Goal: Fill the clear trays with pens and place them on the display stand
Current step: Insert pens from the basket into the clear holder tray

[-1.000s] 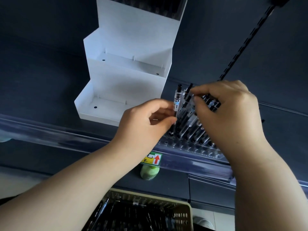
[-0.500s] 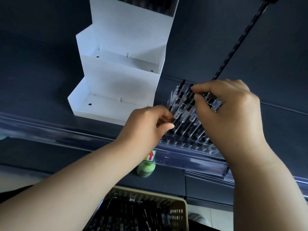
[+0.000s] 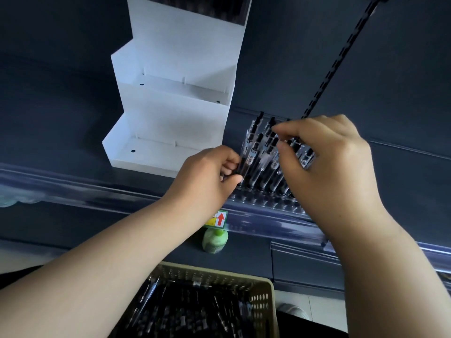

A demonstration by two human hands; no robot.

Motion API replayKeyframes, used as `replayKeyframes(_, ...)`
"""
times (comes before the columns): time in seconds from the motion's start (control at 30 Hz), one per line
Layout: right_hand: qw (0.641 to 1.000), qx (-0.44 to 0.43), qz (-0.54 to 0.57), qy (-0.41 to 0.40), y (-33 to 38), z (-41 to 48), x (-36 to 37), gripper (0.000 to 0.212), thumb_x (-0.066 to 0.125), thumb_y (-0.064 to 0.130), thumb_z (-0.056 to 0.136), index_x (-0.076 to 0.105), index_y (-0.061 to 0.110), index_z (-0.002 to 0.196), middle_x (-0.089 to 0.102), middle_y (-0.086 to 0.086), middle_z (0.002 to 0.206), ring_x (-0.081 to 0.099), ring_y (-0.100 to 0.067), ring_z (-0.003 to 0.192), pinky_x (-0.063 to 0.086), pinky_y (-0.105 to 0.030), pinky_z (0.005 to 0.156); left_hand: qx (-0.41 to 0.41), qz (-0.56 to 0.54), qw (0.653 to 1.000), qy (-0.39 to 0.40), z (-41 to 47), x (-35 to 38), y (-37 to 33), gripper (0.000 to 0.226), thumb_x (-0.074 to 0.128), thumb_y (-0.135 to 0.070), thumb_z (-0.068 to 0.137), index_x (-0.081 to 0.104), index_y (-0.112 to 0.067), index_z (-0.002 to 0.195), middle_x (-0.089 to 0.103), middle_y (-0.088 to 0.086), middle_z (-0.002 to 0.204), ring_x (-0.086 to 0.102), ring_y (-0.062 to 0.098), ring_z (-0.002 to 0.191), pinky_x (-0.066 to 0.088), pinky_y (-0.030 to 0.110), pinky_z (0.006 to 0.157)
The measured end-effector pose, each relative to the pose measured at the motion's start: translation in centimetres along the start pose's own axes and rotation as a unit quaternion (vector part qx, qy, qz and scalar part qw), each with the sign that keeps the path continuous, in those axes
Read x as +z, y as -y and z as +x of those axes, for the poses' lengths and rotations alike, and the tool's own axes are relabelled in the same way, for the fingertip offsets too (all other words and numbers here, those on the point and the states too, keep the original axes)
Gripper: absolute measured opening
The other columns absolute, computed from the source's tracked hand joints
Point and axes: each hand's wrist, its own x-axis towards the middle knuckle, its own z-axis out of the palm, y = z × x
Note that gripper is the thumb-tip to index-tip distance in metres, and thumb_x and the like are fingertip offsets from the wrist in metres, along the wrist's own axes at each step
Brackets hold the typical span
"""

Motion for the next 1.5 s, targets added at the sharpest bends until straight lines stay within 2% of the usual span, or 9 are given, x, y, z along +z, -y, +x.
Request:
replayKeyframes(0.17,0.998,-0.056,-0.017,-0.018,1.4,-3.2,0.0,0.030,0.061,0.000,0.081,0.065,0.004,0.110,0.063,-0.011,0.105,0.056,-0.030,0.092,0.033,-0.022,0.086,0.052,0.050,0.997,0.004,-2.2,-1.2,0.0,0.018,0.065,-0.015,0.084,0.064,-0.019,0.101,0.063,-0.008,0.091,0.054,-0.002,0.076,0.041,0.007,0.071)
replayKeyframes(0.27,0.998,-0.064,-0.013,-0.003,2.1,-5.5,0.4,0.033,0.062,-0.002,0.080,0.063,0.002,0.112,0.061,-0.013,0.108,0.055,-0.031,0.094,0.034,-0.025,0.087,0.090,0.106,0.990,0.029,-4.3,-1.9,0.0,0.022,0.062,-0.017,0.086,0.064,-0.017,0.108,0.065,0.000,0.103,0.057,0.016,0.097,0.047,0.030,0.081)
replayKeyframes(0.43,0.999,-0.017,-0.004,0.050,2.9,-9.7,1.0,0.035,0.064,-0.003,0.079,0.063,0.002,0.113,0.061,-0.014,0.108,0.056,-0.032,0.097,0.041,-0.032,0.087,0.123,0.151,0.978,0.075,-8.0,-2.8,0.4,0.027,0.064,-0.016,0.085,0.064,-0.015,0.111,0.063,0.001,0.109,0.054,0.021,0.107,0.046,0.035,0.085)
replayKeyframes(0.63,0.982,0.092,0.033,0.164,4.7,-15.6,2.0,0.034,0.064,0.002,0.080,0.062,0.005,0.115,0.060,-0.011,0.109,0.055,-0.031,0.103,0.043,-0.033,0.090,0.021,0.143,0.982,0.123,-13.9,-2.6,2.5,0.027,0.057,-0.026,0.089,0.059,-0.028,0.116,0.058,-0.010,0.119,0.051,0.015,0.112,0.045,0.034,0.092)
replayKeyframes(0.8,0.918,0.239,0.015,0.315,5.8,-20.2,4.1,0.034,0.053,0.017,0.087,0.056,0.017,0.122,0.051,-0.002,0.121,0.051,-0.022,0.111,0.046,-0.034,0.091,-0.076,0.192,0.959,0.194,-18.7,-1.5,4.9,0.026,0.055,-0.026,0.091,0.057,-0.029,0.116,0.056,-0.010,0.119,0.052,0.013,0.109,0.041,0.024,0.087)
replayKeyframes(0.93,0.831,0.300,-0.042,0.467,5.7,-22.9,5.7,0.037,0.050,0.014,0.090,0.052,0.016,0.127,0.048,-0.008,0.128,0.051,-0.024,0.114,0.045,-0.030,0.095,-0.177,0.277,0.876,0.352,-21.6,-0.9,6.6,0.029,0.049,-0.015,0.093,0.056,-0.021,0.120,0.054,0.003,0.126,0.055,0.022,0.110,0.045,0.028,0.090)
replayKeyframes(1.03,0.785,0.230,-0.119,0.563,5.3,-24.2,6.7,0.035,0.044,0.009,0.092,0.051,0.009,0.126,0.052,-0.011,0.128,0.051,-0.025,0.116,0.043,-0.029,0.094,-0.229,0.281,0.844,0.396,-22.7,-0.1,7.3,0.040,0.040,0.001,0.093,0.052,-0.014,0.128,0.049,0.009,0.136,0.051,0.024,0.119,0.038,0.025,0.097)
replayKeyframes(1.27,0.692,0.084,-0.227,0.680,4.5,-25.3,8.0,0.029,0.042,0.004,0.096,0.057,0.004,0.121,0.054,-0.012,0.125,0.050,-0.029,0.114,0.043,-0.032,0.081,-0.297,0.276,0.845,0.348,-22.1,1.1,8.8,0.053,0.038,0.010,0.089,0.048,-0.017,0.133,0.038,0.015,0.142,0.046,0.027,0.126,0.036,0.026,0.101)
replayKeyframes(1.5,0.688,0.083,-0.208,0.690,3.7,-24.5,9.5,0.033,0.039,0.003,0.096,0.045,0.000,0.128,0.055,-0.019,0.123,0.054,-0.033,0.111,0.047,-0.037,0.081,-0.311,0.313,0.841,0.313,-21.4,2.2,11.3,0.051,0.041,0.010,0.081,0.054,-0.014,0.124,0.050,0.008,0.128,0.048,0.027,0.121,0.036,0.032,0.102)
